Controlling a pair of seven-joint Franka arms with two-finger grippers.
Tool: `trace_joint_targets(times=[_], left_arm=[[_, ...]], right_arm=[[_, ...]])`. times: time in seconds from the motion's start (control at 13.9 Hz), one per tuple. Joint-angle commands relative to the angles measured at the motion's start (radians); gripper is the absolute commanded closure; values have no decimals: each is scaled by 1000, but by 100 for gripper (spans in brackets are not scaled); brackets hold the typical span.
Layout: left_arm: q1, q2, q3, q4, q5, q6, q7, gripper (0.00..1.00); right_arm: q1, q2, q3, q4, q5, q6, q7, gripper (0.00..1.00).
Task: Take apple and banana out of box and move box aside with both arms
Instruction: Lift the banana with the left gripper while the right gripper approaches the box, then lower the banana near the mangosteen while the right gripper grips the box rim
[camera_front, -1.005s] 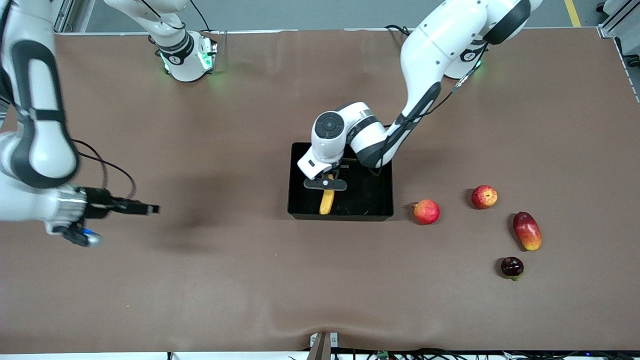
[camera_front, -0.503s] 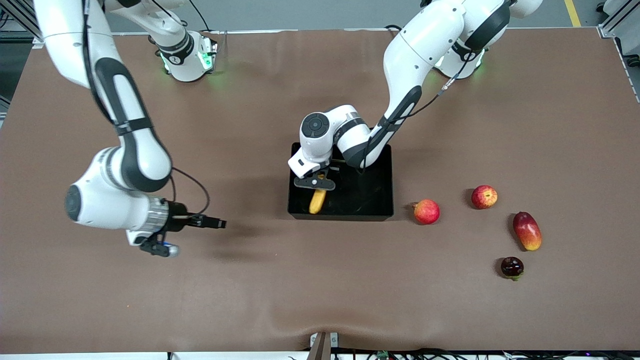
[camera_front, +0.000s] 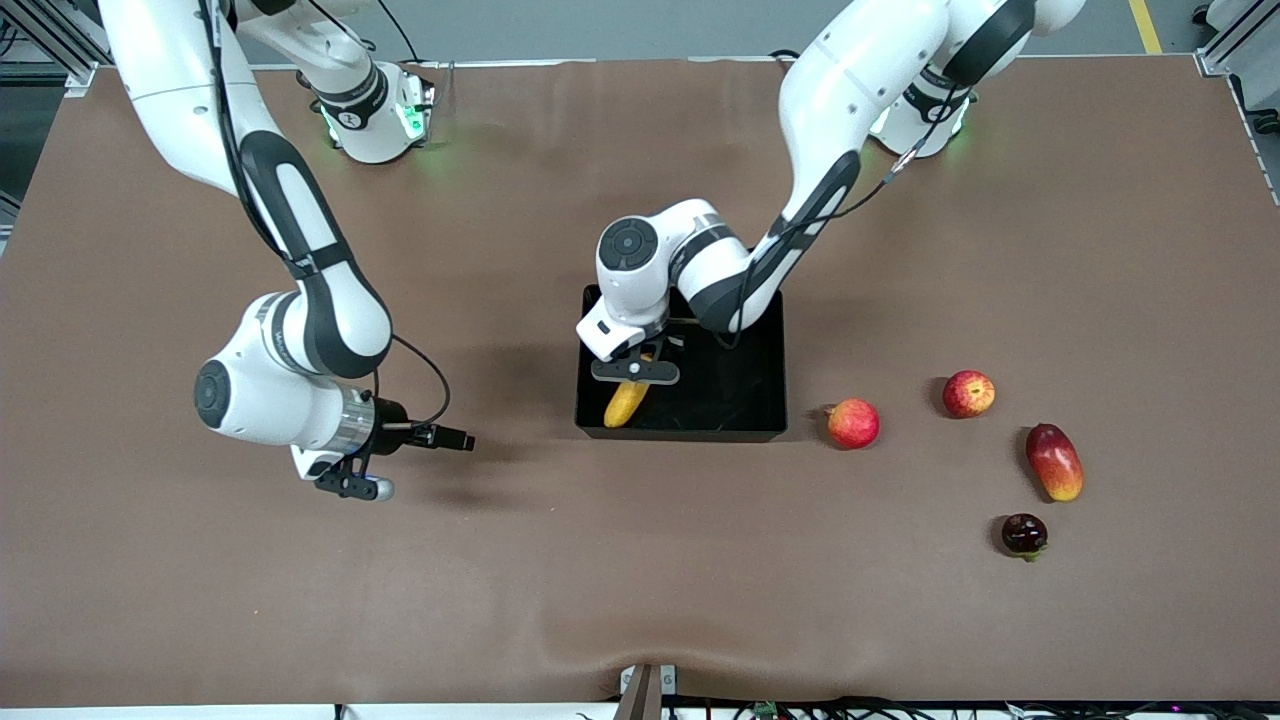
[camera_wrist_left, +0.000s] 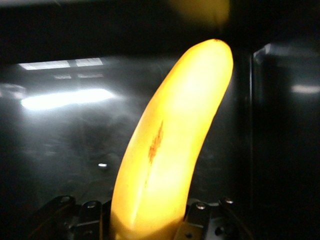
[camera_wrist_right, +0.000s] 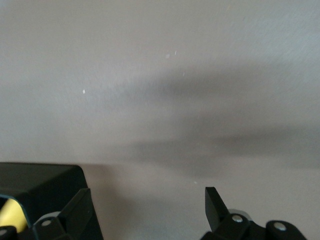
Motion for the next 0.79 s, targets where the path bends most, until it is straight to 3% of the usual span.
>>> trace_joint_targets(times=[0.0,0.36,0.72], left_arm=[[38,-138,0,-35,9,-85,-17,100],[185,-299,-3,-68,-49,-186,-18,100],[404,-327,-2,-148,-52,-192,-17,100]], right_arm=[[61,-26,-7,-37,19,20,-19,0],[174,-30,-10,-42,7,37,-13,0],[276,-29,-15,-31,-1,95,37,0]])
